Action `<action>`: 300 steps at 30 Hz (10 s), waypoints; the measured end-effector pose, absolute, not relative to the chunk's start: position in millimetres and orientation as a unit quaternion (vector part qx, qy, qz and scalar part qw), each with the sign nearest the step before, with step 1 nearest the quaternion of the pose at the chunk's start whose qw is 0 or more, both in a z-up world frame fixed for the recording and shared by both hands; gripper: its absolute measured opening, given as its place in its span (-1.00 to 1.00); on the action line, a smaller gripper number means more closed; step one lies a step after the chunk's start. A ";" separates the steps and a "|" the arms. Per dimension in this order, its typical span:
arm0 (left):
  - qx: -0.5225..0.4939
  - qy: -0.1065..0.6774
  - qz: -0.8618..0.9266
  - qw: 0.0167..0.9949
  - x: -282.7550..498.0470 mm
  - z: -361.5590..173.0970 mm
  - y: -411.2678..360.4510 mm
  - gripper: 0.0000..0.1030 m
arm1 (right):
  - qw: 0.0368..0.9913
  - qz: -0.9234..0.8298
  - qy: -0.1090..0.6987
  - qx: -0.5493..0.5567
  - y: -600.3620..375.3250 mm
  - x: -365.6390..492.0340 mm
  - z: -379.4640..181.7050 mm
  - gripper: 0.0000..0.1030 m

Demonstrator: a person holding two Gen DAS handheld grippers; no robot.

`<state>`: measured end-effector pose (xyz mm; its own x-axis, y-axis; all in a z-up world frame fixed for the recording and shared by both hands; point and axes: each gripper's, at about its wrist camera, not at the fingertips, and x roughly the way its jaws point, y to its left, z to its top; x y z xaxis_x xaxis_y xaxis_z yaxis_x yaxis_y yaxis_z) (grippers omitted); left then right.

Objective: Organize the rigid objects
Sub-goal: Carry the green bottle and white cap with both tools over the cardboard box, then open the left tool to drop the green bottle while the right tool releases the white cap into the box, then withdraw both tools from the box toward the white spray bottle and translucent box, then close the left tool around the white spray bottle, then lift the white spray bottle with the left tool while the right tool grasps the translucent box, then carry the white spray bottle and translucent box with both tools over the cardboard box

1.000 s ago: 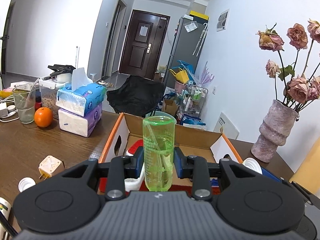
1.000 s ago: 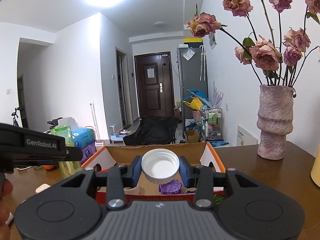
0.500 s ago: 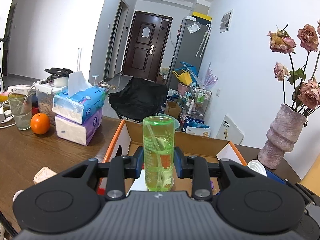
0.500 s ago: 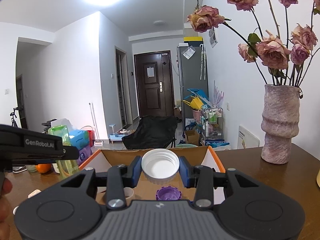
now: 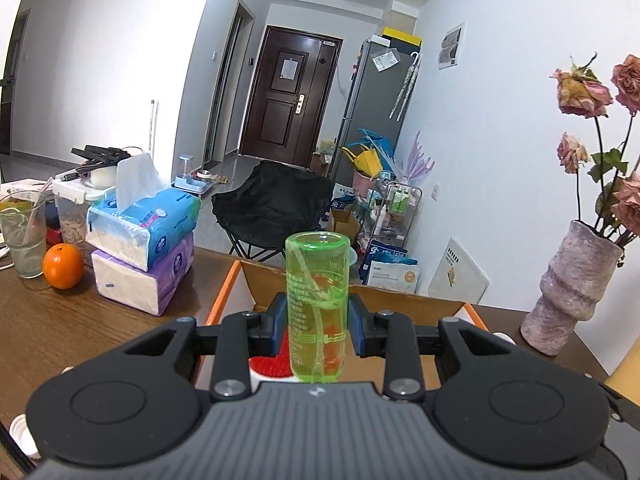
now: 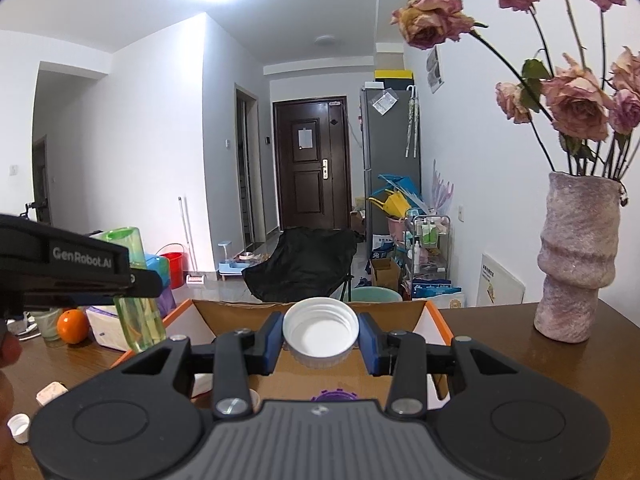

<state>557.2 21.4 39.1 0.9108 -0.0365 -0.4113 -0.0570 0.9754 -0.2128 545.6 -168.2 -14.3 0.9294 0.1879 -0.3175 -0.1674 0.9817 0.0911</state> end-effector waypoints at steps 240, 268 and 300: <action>-0.087 0.247 0.059 0.963 352.5 -11.2 95.1 -0.45 | 0.974 0.015 0.224 0.038 -183.8 389.7 -49.7 0.24; -0.100 0.222 0.007 0.970 406.9 24.7 21.8 -0.45 | 0.981 0.043 0.186 0.044 -186.3 412.8 -19.6 0.24; -0.115 0.233 -0.020 0.965 501.1 22.1 -1.0 -0.45 | 0.981 0.040 0.185 0.043 -185.8 494.9 -26.5 0.24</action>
<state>501.1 -1.0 22.1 0.8905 -0.0925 -0.4455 -0.0151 0.9726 -0.2322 494.9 -185.8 -26.5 0.9282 0.0936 -0.3600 -0.0614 0.9931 0.0998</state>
